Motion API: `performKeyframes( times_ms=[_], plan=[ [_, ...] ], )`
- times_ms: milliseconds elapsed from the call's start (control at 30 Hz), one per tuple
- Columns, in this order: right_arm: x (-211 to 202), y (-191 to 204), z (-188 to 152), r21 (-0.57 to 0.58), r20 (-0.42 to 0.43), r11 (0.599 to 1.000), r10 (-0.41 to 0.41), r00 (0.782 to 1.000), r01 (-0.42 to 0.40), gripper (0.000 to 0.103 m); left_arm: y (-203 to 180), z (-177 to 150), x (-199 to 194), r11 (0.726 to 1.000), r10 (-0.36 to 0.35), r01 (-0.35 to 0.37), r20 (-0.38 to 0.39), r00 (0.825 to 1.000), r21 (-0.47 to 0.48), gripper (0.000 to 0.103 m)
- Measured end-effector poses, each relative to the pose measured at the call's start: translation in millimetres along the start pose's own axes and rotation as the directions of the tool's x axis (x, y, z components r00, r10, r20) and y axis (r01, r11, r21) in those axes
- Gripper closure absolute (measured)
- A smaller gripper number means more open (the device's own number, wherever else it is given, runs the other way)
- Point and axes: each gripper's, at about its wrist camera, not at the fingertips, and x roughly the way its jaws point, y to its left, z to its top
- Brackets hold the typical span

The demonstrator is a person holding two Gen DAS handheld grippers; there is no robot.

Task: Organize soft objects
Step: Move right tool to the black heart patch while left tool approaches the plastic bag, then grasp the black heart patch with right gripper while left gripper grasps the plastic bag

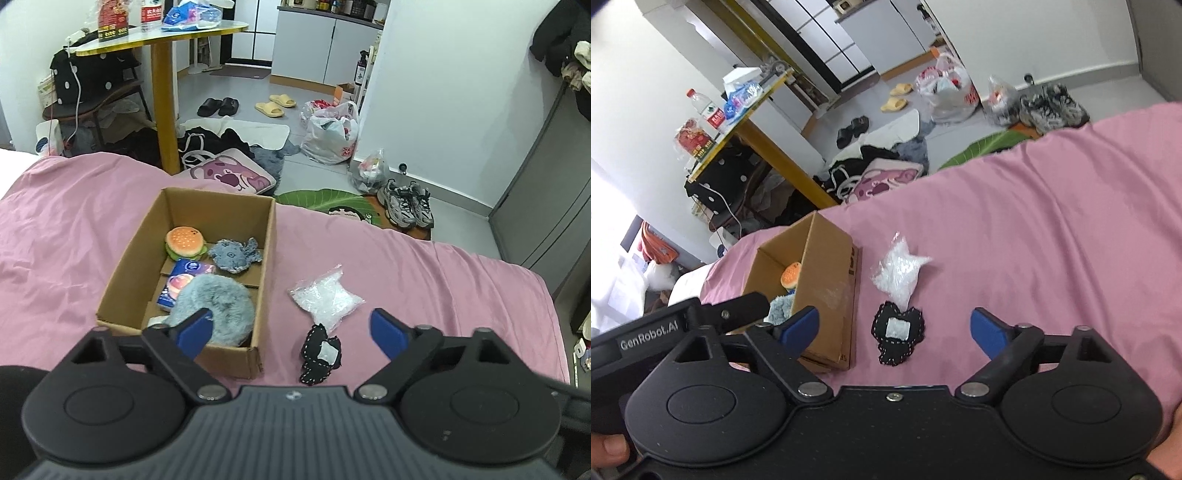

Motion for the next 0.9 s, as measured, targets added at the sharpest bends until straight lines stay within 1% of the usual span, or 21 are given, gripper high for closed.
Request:
performKeyframes(
  times_ms=[67, 100, 167, 233, 267, 367, 567, 633, 900],
  plan=[
    [6, -3, 0, 0.021, -0.015, 1.000, 0.012, 1.000, -0.011, 0.020, -2, 1, 5, 1.000, -0.004, 0.004, -0.008, 1.000, -0.002, 0.024],
    [9, -5, -1, 0.034, -0.022, 0.999, 0.016, 1.000, -0.015, 0.022, -3, 1, 7, 1.000, -0.008, 0.008, -0.012, 1.000, -0.004, 0.026],
    [16, -10, -1, 0.064, -0.038, 0.998, 0.025, 0.999, -0.022, 0.028, -4, 2, 12, 1.000, -0.003, 0.003, -0.021, 1.000, -0.007, 0.034],
    [25, -13, -1, 0.095, -0.058, 0.995, 0.034, 0.998, -0.029, 0.035, -5, 2, 16, 1.000, -0.004, 0.003, -0.027, 1.000, -0.014, 0.039],
    [29, -16, -1, 0.111, -0.069, 0.993, 0.041, 0.997, -0.033, 0.037, -4, 3, 19, 1.000, -0.003, 0.002, -0.032, 0.999, -0.016, 0.043],
    [41, -21, -2, 0.156, -0.100, 0.987, 0.062, 0.993, -0.046, 0.041, -4, 5, 24, 1.000, 0.000, -0.001, -0.044, 0.999, -0.022, 0.049],
    [58, -24, -3, 0.189, -0.137, 0.981, 0.080, 0.987, -0.053, 0.044, -4, 11, 37, 1.000, 0.001, -0.003, -0.076, 0.997, -0.029, 0.050],
    [63, -25, -3, 0.195, -0.151, 0.979, 0.084, 0.985, -0.054, 0.046, -5, 15, 40, 1.000, 0.002, -0.004, -0.080, 0.997, -0.030, 0.050],
    [86, -27, -6, 0.211, -0.195, 0.977, 0.084, 0.977, -0.042, 0.048, -8, 27, 58, 0.999, -0.002, -0.002, -0.101, 0.995, -0.043, 0.050]
  ],
)
